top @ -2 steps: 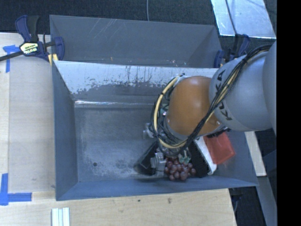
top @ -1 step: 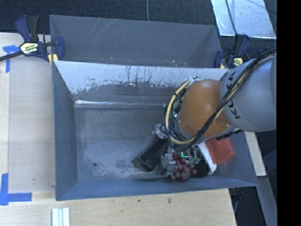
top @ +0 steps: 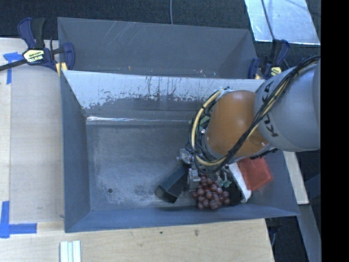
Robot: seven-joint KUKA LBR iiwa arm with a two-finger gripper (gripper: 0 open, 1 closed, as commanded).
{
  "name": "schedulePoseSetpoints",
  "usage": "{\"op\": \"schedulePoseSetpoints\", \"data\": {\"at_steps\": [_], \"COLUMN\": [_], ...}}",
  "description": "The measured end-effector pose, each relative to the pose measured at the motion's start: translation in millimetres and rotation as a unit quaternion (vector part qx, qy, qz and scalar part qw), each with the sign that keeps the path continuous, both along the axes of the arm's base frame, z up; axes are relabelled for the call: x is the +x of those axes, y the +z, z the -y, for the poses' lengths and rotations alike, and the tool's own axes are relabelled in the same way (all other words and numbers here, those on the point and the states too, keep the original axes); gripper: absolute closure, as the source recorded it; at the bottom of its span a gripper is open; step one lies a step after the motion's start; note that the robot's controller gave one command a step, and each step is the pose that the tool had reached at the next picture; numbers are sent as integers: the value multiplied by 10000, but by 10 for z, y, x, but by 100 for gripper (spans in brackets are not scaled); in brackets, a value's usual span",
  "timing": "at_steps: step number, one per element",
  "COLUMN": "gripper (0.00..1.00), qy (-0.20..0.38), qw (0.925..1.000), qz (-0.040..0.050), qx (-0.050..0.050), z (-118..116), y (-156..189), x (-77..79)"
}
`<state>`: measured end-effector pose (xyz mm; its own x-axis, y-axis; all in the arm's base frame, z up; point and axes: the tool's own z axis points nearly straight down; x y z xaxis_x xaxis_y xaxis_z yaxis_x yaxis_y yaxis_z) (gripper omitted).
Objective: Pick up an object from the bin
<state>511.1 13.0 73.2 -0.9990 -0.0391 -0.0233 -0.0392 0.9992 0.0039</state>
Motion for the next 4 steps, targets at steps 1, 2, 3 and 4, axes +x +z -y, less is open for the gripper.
{"op": "schedulePoseSetpoints", "data": {"at_steps": [1,2,3,4], "gripper": [100,100,100,100], "qy": [-2,269,267,204], "qw": [10000,9996,9996,9998], "qz": [-1,-9,-9,-61], "qx": [0,-7,-7,-7], "z": [0,44,44,0], "y": [0,985,986,1364], "x": [0,63,63,73]}}
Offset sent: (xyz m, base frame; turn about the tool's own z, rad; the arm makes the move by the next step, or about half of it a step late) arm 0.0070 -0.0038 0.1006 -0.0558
